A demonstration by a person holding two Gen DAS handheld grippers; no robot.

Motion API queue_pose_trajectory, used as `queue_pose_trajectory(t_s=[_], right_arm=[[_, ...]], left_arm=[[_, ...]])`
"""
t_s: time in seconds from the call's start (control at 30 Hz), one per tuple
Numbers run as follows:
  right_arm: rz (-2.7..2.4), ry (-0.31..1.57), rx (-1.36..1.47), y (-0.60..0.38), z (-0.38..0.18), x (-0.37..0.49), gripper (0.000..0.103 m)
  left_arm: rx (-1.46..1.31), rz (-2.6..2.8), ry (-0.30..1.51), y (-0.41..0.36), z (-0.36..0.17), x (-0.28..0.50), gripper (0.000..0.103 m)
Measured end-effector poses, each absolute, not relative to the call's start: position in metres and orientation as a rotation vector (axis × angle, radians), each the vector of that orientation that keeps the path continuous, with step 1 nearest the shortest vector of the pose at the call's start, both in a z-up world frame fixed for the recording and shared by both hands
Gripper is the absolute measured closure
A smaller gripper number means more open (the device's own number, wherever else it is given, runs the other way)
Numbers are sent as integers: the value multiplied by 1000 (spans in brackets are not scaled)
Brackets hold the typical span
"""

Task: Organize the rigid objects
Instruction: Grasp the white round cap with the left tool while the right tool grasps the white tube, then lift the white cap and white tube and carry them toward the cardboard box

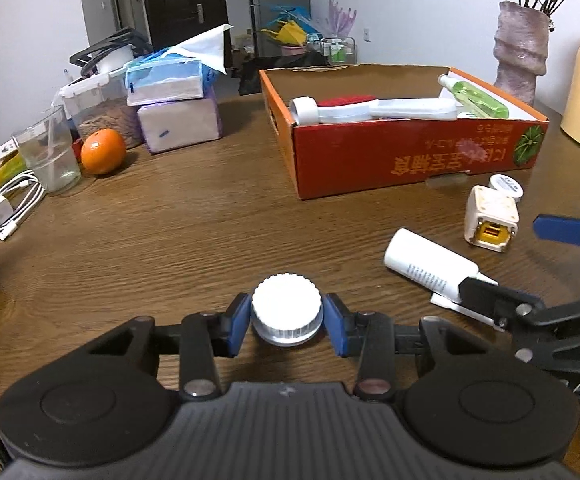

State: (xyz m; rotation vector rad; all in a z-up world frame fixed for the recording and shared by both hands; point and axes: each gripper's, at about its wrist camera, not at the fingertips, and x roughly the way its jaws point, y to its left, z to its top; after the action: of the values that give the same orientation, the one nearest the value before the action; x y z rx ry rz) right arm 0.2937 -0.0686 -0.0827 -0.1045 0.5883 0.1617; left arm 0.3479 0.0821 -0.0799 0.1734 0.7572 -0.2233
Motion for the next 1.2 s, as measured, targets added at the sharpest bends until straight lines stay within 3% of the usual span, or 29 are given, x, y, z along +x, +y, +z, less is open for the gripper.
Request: queue_pose_trajectory(t_s=[0.33,0.47,0.53,0.67,1.2], right_arm=[[243,663,-127,-45,-95,314,53],[255,664,-112,-44,-97,320,59],[261,663,-90,-46,-98,321,71],[266,656,-64,-49,-96,321,76],[274,608,-22,-60,-81,311,76]], left_arm=[[165,-205,753,86,-79,350,62],[160,-199,748,87,-77,350,62],[160,-195,748,87,-78,351,62],[157,-180,742,89,-76,353,62],[130,-121,696,92,-63,353,62]])
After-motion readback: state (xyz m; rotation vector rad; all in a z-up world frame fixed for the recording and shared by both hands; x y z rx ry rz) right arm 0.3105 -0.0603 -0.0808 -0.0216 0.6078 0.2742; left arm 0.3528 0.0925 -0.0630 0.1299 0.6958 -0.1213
